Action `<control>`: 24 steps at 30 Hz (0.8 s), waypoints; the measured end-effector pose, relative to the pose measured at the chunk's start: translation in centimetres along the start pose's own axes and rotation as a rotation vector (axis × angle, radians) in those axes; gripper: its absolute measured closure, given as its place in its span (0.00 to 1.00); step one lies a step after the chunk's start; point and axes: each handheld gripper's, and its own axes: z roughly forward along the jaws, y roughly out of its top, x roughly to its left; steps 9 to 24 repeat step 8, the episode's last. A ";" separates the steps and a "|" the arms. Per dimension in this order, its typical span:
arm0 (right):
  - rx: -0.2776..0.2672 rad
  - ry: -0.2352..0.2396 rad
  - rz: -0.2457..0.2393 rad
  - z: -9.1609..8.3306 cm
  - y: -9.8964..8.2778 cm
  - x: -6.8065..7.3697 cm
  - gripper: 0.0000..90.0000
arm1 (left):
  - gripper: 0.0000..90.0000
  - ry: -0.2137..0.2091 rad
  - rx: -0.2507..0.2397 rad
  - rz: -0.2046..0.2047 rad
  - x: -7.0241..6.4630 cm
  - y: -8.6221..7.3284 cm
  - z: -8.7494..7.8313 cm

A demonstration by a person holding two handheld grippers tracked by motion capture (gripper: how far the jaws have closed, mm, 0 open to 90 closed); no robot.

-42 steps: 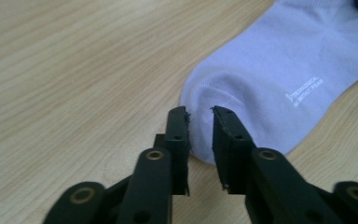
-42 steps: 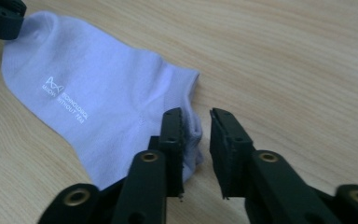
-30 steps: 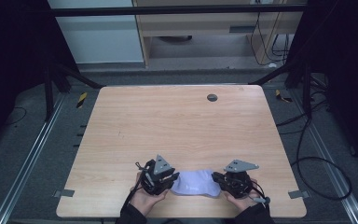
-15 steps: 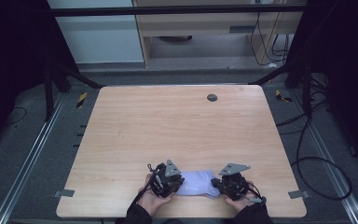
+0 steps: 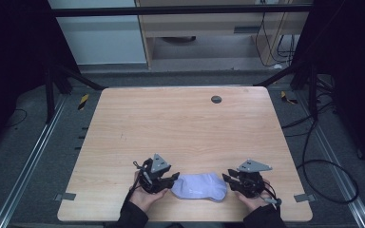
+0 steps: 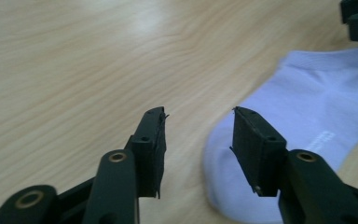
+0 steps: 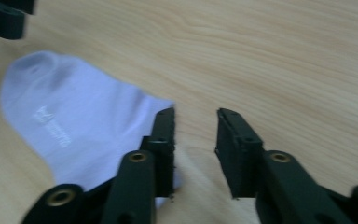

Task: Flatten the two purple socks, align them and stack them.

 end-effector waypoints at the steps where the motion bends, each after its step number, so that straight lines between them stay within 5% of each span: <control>1: -0.003 -0.017 0.007 0.0 0.0 -0.4 0.67 | 0.57 0.016 -0.005 -0.004 0.6 -0.1 -0.2; 8: -0.018 -0.100 0.058 -0.4 -0.5 -2.7 0.51 | 0.48 0.042 -0.014 -0.047 3.6 -1.0 -1.3; 24: -0.018 -0.100 0.058 -0.4 -0.5 -2.7 0.51 | 0.48 0.042 -0.014 -0.047 3.6 -1.0 -1.3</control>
